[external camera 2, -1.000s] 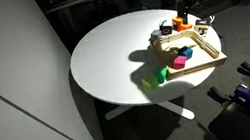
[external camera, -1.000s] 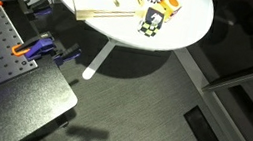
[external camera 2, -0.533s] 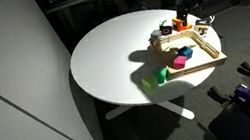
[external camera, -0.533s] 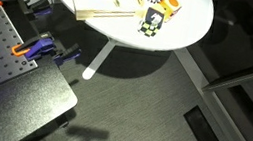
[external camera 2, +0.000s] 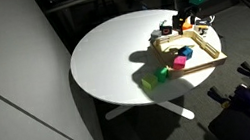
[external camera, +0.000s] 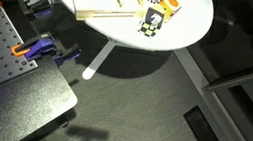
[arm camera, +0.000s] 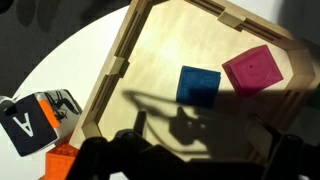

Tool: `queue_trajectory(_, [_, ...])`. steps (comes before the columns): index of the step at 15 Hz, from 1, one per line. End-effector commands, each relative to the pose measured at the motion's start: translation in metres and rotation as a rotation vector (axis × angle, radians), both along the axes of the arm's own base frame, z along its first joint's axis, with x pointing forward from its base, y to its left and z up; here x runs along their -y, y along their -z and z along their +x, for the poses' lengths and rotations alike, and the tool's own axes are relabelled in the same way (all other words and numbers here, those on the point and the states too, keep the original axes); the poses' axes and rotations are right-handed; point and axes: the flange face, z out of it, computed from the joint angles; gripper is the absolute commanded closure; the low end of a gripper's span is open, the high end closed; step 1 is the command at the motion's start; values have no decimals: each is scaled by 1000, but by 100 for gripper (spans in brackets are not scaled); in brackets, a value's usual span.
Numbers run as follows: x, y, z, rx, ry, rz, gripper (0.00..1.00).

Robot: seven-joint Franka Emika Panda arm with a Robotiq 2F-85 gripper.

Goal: Put the blue building block on the table

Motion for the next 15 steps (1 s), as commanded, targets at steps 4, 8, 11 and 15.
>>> queue_trajectory(4, [-21,32,11,-2,-1,-62,0])
queue_trajectory(8, [-30,49,11,-28,4,-75,0])
queue_trajectory(11, [-32,60,9,-41,25,-83,0])
queue_trajectory(15, [-29,72,6,-47,57,-99,0])
